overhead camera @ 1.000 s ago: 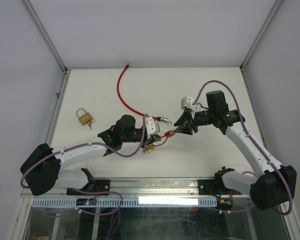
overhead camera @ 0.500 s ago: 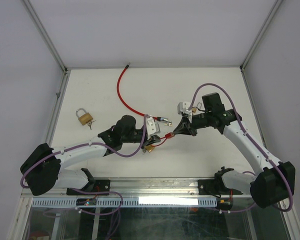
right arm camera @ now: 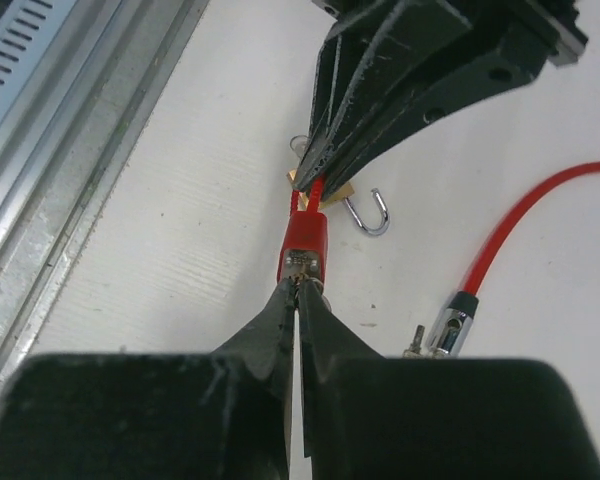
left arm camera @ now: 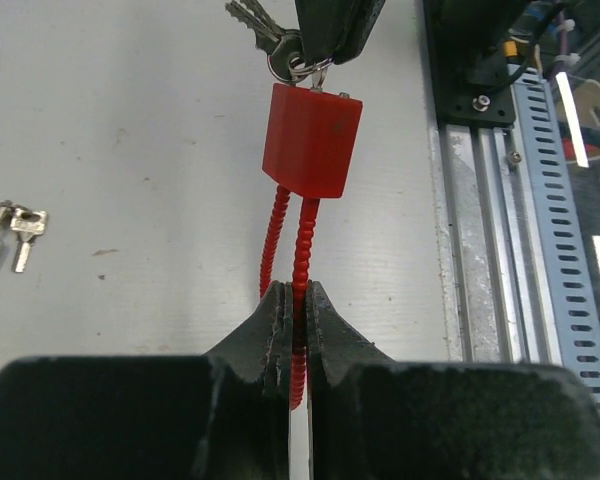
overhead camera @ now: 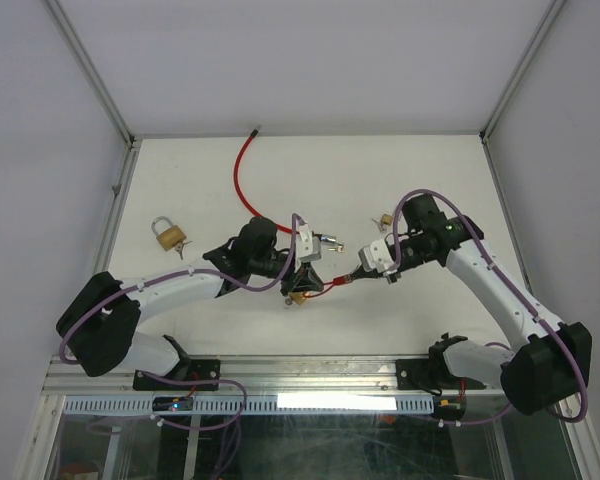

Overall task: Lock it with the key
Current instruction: Lock the lock.

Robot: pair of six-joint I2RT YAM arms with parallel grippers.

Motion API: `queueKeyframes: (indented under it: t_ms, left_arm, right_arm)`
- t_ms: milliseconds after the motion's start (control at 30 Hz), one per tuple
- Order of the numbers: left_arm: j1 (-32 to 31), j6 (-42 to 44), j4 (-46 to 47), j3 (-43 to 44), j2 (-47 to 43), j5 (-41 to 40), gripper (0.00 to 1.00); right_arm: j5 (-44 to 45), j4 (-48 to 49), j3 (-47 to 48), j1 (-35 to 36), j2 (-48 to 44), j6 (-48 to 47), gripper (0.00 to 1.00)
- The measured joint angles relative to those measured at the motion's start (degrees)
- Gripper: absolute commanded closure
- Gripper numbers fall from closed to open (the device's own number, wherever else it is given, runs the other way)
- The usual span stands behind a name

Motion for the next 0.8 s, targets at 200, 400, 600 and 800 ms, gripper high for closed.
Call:
queueKeyframes:
  t_ms: [200,400,600,800]
  left_arm:
    - [1.42,-0.85,-2.6,3.15,5.11,7.48,1.0]
    - [2.43,-1.55,-2.97,5.66,8.28,11.82,1.0]
    - [2.54,-1.9,-4.17,6.03,8.28,10.75,1.0]
    - [2.54,-2.45,-4.59,6.03,8.13,6.54,1.0]
  right_arm:
    - [3.58,-2.69,0.24,1.77,-0.94,-14.27,1.0]
    - [7.19,-0.26,-1.36,2.6,-5.7,-18.88,0.95]
    - [9.2,1.07,-1.42,2.45,-7.65,-18.05,0.66]
    - [8.39,2.08,-1.88,0.55,-12.09,-11.74,0.46]
